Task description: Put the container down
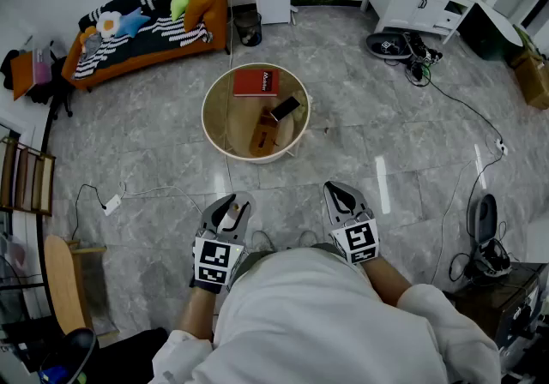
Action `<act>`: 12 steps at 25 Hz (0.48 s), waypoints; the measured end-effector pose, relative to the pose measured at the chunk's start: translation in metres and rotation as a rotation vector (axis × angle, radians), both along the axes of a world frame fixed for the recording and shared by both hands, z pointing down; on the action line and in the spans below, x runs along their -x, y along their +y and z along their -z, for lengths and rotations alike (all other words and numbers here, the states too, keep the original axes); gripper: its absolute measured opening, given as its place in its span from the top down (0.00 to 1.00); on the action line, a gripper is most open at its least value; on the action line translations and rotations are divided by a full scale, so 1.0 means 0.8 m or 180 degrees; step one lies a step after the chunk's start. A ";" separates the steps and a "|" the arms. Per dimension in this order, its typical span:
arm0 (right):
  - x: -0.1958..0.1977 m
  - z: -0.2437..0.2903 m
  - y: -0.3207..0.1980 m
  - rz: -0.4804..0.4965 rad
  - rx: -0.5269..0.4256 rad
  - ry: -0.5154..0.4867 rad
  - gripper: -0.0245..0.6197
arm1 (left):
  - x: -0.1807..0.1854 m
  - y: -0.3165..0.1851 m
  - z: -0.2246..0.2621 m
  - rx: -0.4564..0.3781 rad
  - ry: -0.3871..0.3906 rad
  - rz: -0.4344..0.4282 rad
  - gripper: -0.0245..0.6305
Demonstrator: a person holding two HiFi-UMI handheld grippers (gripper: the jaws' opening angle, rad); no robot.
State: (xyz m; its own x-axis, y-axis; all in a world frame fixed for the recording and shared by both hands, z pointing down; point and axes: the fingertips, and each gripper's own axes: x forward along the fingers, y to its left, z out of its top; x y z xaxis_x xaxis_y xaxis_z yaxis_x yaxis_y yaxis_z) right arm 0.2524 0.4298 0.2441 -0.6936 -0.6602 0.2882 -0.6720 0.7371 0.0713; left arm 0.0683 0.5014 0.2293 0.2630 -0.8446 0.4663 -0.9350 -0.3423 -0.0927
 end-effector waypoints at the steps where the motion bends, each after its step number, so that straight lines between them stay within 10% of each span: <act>1: 0.001 0.002 -0.001 0.0008 -0.0004 0.0000 0.93 | 0.000 -0.001 0.002 -0.0006 0.0002 0.0009 0.76; 12: 0.016 0.023 -0.020 0.0149 -0.0076 -0.0064 0.93 | 0.001 -0.015 0.009 -0.0030 0.0042 0.0083 0.76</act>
